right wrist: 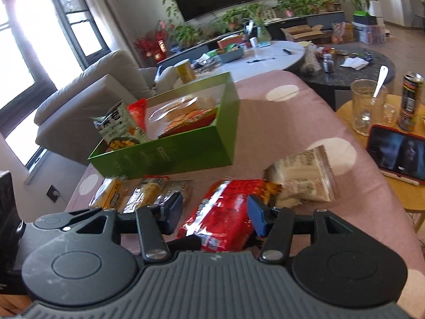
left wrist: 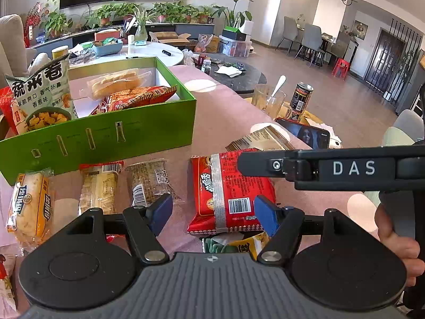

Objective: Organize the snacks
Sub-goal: 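Grasp the red noodle-snack bag on the table with the right gripper, then lift the red bag and lower it into the green box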

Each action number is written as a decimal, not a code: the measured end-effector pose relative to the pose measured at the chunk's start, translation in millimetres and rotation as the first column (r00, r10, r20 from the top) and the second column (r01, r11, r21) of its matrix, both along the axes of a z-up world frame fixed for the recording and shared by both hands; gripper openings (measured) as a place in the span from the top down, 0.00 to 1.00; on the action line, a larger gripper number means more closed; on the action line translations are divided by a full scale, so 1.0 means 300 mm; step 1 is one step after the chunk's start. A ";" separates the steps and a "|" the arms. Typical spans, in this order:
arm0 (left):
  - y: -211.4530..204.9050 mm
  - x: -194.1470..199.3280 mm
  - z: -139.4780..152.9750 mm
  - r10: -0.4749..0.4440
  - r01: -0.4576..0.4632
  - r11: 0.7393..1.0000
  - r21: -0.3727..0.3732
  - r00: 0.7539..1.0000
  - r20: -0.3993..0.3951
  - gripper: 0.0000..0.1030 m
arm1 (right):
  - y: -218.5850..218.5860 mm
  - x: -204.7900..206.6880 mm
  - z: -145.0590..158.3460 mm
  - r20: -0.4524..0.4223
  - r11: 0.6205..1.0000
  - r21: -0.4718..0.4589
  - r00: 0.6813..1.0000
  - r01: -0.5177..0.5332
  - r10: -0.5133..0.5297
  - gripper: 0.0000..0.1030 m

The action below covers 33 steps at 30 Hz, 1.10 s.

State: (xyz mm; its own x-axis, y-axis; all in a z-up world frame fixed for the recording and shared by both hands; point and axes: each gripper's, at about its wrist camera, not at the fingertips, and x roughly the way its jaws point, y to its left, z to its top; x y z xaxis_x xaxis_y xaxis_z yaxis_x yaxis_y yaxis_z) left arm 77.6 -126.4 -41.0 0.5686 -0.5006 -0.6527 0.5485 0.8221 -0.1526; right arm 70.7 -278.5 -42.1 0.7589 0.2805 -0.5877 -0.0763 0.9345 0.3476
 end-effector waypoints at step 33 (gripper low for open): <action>-0.065 0.001 -0.011 -0.058 0.058 0.998 -0.026 0.998 -0.015 0.37 | -0.020 0.037 -0.077 -0.104 0.998 0.061 0.994 -0.024 0.031 0.45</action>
State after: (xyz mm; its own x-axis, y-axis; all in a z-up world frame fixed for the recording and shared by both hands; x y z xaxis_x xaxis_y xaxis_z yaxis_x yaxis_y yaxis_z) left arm 77.8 -146.1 -44.4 0.5279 -0.5491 -0.6480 0.5928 0.7845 -0.1819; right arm 81.9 -284.5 -65.2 0.6856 0.3372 -0.6452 -0.0619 0.9101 0.4098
